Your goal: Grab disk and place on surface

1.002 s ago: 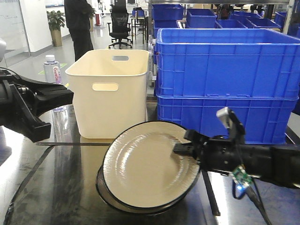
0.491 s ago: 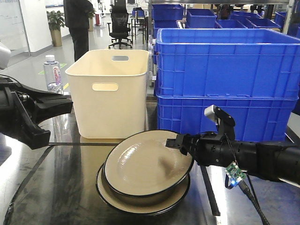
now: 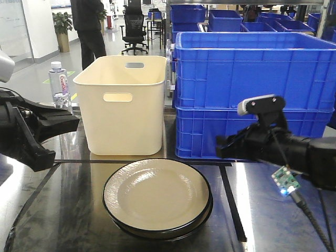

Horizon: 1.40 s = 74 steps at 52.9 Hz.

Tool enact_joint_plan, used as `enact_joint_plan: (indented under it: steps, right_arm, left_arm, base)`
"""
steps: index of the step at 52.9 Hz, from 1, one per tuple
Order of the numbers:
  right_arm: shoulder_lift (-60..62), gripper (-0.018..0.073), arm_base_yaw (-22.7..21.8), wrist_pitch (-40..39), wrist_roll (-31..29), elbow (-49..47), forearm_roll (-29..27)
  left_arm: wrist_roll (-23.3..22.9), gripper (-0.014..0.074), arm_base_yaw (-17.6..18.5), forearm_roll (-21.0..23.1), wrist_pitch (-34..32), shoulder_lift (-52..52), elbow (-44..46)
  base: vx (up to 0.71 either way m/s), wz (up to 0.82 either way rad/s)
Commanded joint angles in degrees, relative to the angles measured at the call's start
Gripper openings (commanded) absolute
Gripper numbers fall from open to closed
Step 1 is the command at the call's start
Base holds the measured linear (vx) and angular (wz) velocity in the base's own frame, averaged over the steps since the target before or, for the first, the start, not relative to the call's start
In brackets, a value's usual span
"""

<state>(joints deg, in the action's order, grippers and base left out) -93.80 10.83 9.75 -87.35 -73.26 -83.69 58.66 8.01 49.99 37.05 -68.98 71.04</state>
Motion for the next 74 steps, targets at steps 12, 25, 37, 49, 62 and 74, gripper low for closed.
enact_joint_plan:
  steps: [12,25,37,49,62,74]
  right_arm:
    - [21.7,-0.0011,-0.3,-8.7,3.2,9.2,3.8]
    - [38.8,-0.0009,-0.3,-10.5,3.2,26.2,3.4]
    - [48.6,-0.0009,-0.3,-16.2,3.2,37.2,3.4]
    - [49.9,-0.0009,-0.3,-18.8,3.3,39.2,3.1]
    - [49.9,-0.0009,-0.3,-18.8,3.3,39.2,3.1]
    - [49.9,-0.0009,-0.3,-18.8,3.3,39.2,3.1]
  left_arm:
    - [-37.8,-0.0002,-0.2,-35.2,3.8,1.4,0.9]
    - [-47.0,-0.0002,-0.2,-46.0,-7.7,7.8,-13.7]
    - [-46.9,-0.0002,0.0,-38.9,-30.6,23.7,-35.4]
    - [-46.9,-0.0002,0.0,-38.9,-31.9,30.6,-43.0]
    - [-46.9,-0.0002,0.0,-38.9,-31.9,30.5,-43.1]
    - [-46.9,-0.0002,0.0,-38.9,-31.9,30.5,-43.1]
  base:
    - [0.0,0.0]
    - [0.0,0.0]
    - [0.0,0.0]
    - [0.0,0.0]
    - [0.0,0.0]
    - [0.0,0.0]
